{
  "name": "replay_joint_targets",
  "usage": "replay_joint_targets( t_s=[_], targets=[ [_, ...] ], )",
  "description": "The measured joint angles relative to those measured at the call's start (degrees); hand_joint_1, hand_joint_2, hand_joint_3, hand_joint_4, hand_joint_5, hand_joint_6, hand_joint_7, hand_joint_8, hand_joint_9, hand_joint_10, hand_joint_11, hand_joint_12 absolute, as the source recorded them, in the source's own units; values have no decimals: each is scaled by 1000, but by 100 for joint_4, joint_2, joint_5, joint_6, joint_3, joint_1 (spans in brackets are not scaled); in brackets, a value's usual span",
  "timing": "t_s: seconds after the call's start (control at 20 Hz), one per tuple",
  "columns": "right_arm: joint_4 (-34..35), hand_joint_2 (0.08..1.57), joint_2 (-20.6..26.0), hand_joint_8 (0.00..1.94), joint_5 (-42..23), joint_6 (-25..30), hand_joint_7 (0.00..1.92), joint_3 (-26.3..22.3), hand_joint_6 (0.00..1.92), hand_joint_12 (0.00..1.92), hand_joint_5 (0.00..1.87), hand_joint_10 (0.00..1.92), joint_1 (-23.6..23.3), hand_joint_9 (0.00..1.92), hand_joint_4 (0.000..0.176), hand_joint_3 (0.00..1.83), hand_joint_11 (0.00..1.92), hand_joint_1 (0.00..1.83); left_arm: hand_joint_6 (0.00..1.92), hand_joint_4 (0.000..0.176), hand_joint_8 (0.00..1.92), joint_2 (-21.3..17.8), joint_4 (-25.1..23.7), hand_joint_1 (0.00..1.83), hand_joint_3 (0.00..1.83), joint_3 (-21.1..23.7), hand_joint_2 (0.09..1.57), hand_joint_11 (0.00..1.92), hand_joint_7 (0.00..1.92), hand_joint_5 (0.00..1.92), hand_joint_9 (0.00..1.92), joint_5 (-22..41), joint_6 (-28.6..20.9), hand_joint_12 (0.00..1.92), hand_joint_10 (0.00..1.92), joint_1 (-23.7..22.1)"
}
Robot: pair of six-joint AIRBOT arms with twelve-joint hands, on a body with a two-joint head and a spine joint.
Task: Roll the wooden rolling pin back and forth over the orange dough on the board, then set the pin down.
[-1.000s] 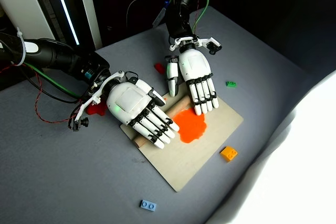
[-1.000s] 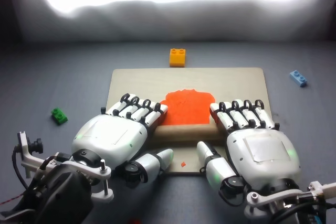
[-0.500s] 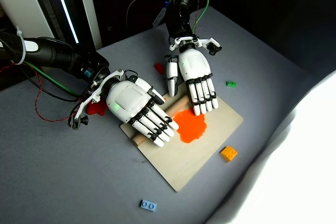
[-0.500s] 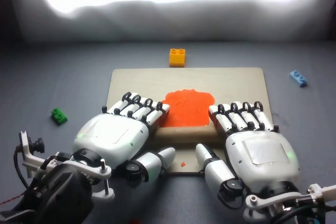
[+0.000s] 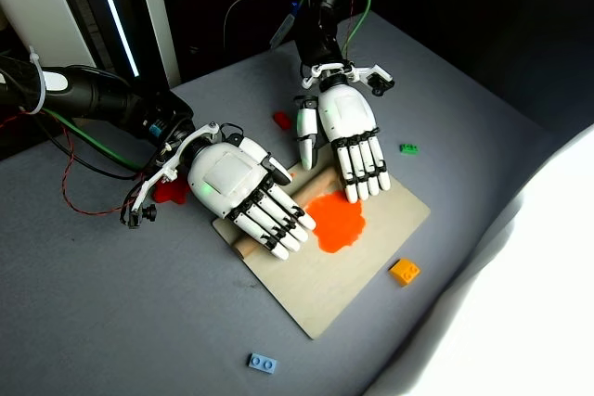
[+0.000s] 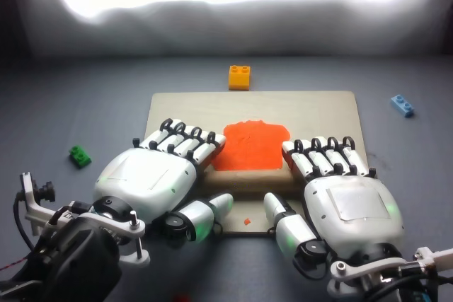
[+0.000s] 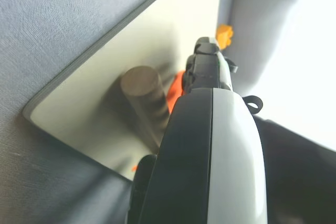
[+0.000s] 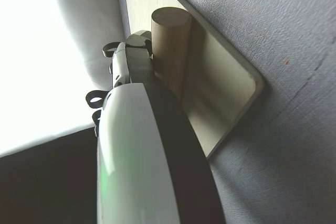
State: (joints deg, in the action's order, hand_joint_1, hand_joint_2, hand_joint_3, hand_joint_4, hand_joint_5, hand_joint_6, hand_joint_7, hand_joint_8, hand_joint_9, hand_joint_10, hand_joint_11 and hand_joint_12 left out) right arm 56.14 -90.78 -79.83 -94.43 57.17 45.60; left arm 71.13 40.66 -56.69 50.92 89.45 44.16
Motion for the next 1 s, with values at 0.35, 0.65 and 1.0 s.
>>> replay_joint_targets(
  t_s=[0.35,0.65,1.0],
  targets=[
    [83,1526,0,2,52,-9,265,-2,3,431,238,3,-81,190,0,0,0,0,5,0,2,-131,-52,0,0,46,1477,4,145,115,74,-28,-33,13,2,-116],
    [131,1519,0,4,129,-11,259,-2,2,476,240,4,-151,199,0,0,0,0,10,0,5,-278,-83,0,0,129,1476,11,156,131,82,-153,-37,21,5,-321],
    [170,1518,7,8,179,-7,279,-2,12,520,250,13,-192,206,0,0,0,0,6,0,4,-367,-74,0,0,188,1479,2,152,128,78,-459,-37,25,4,-680]
  ],
)
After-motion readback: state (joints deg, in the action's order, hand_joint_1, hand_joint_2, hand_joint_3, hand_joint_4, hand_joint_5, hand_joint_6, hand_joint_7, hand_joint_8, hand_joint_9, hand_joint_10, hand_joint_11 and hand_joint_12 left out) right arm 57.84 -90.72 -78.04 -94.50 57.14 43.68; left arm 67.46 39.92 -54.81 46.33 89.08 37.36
